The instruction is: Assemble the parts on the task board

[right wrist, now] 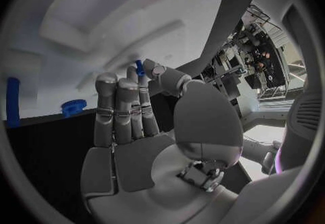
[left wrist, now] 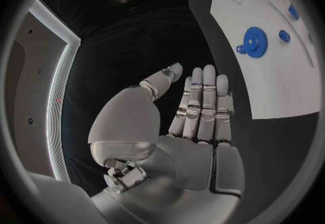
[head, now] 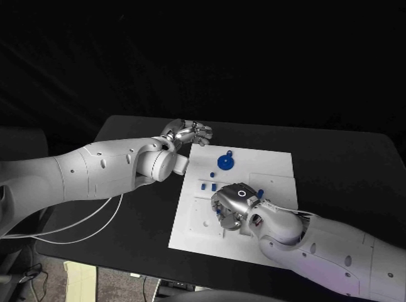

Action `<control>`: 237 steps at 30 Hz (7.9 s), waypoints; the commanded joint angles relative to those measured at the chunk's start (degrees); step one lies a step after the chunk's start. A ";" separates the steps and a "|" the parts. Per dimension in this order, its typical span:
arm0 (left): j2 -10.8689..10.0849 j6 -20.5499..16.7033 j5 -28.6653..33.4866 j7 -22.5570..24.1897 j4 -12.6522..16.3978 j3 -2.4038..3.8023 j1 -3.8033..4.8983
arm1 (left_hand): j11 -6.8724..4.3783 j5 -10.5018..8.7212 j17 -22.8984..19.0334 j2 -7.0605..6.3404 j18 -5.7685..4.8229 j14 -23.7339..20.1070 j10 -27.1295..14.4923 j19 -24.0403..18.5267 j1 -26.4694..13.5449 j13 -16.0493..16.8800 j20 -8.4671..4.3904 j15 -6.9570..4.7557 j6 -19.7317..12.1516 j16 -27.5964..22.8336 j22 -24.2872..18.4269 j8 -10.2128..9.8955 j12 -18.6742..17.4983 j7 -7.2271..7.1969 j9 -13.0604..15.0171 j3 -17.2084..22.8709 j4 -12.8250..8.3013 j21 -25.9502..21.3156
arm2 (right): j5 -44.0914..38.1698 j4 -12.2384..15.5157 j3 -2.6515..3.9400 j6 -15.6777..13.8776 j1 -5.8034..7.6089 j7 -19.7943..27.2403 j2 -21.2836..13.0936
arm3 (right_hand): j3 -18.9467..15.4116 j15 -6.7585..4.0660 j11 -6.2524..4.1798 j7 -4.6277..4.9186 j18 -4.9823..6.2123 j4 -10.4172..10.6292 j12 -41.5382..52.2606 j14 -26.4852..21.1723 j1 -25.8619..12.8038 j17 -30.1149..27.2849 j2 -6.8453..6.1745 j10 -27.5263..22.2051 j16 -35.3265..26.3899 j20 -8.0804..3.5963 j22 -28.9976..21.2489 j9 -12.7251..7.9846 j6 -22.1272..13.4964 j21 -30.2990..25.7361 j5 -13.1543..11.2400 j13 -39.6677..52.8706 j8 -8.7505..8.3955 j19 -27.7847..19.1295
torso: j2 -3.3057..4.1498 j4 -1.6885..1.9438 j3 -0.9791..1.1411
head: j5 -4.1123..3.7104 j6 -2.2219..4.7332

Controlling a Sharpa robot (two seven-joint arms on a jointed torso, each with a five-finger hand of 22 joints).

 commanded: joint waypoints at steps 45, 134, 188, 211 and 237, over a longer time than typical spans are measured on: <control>-0.96 0.49 0.28 0.07 0.07 0.04 0.17 | 0.01 -0.25 0.53 0.50 0.04 0.50 0.22 0.55 0.26 -0.13 0.00 0.09 -0.39 -0.67 0.14 0.35 -0.56 -0.10 -0.18 -0.22 0.39 -0.48 | 9.20 12.92 6.00 0.39 6.22 0.85 -16.41 | -7.14 4.01 3.72 4.46 3.05 0.73 -5.25 -4.22 -2.27 -2.87 -4.78 -7.53 -0.39 1.11 1.07 -2.29 -11.04 -0.79 0.47 -4.33 -4.90 -4.08 | -0.07 -0.38 0.07 | -1.69 2.06; -1.30 1.22 0.26 -1.16 -0.04 0.02 0.17 | 0.16 -0.33 1.83 0.58 0.01 0.51 0.01 0.56 -0.40 -0.24 0.12 0.21 -0.67 -1.90 0.39 0.41 -0.93 0.03 -0.50 -0.56 1.41 -0.97 | 3.18 3.60 3.64 7.54 4.98 -0.96 -13.17 | -0.27 1.95 1.54 2.35 3.05 2.83 -3.65 -4.63 -1.25 -5.19 -3.82 -0.10 1.85 1.00 0.95 -3.02 -5.02 1.55 0.07 -4.61 -2.01 -4.41 | -0.05 -0.41 0.03 | -1.97 1.19; -0.46 0.89 0.26 -0.88 -0.33 0.03 0.17 | 0.09 -0.29 2.31 0.83 0.07 0.67 0.17 0.63 -0.38 -0.22 0.09 0.17 -0.60 -2.20 0.51 0.52 -0.92 -0.01 -0.56 -0.51 1.69 -1.07 | 2.52 11.65 4.49 0.05 2.21 0.17 -5.81 | 1.06 -0.12 -0.59 0.45 3.05 1.20 -1.28 -2.25 0.47 -4.50 0.58 4.77 4.11 -0.26 1.14 -1.44 -0.81 4.29 -0.25 -2.00 0.55 -2.03 | -0.03 -0.28 -0.08 | -0.13 1.20; -0.03 1.08 0.26 -0.98 -0.21 0.03 0.17 | 0.06 -0.29 2.49 0.83 0.08 0.72 0.25 0.65 -0.33 -0.20 0.09 0.16 -0.56 -2.31 0.56 0.57 -0.89 -0.03 -0.58 -0.52 1.71 -1.11 | 1.92 7.61 2.07 1.96 -0.62 0.99 -1.14 | 1.13 -0.09 -0.56 0.49 3.05 1.03 -1.37 -2.29 0.48 -4.51 0.75 4.64 4.08 -0.40 1.08 -1.34 -0.98 4.31 -0.25 -1.87 0.50 -2.04 | -0.05 -0.41 0.01 | 1.18 0.23; -0.05 1.15 0.26 -1.02 -0.34 0.04 0.18 | 0.06 -0.30 2.66 0.82 0.08 0.74 0.26 0.66 -0.29 -0.20 0.09 0.16 -0.58 -2.45 0.60 0.59 -0.91 -0.03 -0.62 -0.53 1.72 -1.16 | 0.03 5.14 1.77 2.57 -1.94 0.50 -0.64 | 1.12 -0.06 -0.52 0.54 3.05 0.79 -1.43 -2.33 0.38 -4.51 0.96 4.53 4.04 -0.53 1.04 -1.21 -1.12 4.32 -0.24 -1.71 0.47 -2.09 | -0.05 -0.41 -0.01 | 1.62 -0.72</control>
